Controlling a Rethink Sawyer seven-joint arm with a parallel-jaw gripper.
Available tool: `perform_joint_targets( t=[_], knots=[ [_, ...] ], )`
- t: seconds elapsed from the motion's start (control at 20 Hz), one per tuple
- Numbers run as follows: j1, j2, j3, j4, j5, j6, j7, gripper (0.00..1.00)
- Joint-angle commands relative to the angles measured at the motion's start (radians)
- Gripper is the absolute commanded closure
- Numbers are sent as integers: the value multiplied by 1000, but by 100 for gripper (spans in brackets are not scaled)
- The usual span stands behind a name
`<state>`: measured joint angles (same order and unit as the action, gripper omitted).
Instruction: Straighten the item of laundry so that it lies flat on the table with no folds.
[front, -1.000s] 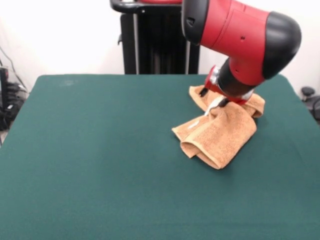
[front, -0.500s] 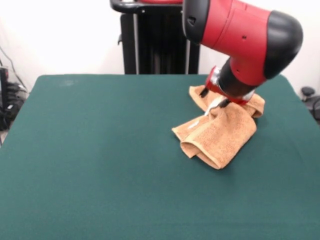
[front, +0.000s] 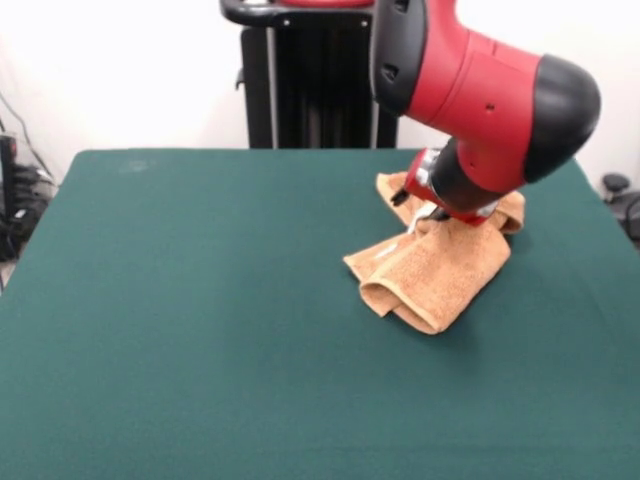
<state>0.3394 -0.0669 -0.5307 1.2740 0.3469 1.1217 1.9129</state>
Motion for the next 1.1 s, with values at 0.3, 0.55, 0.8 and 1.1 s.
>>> perform_joint_targets(
  t=[0.3,0.55,0.8,1.1],
  knots=[
    [98,213,-86,-93,-49,55,421,0],
    [85,273,-100,-132,-40,47,402,0],
    [55,328,-83,-176,-16,-12,401,0],
    [56,350,-85,-183,-9,-47,407,0]
  ],
)
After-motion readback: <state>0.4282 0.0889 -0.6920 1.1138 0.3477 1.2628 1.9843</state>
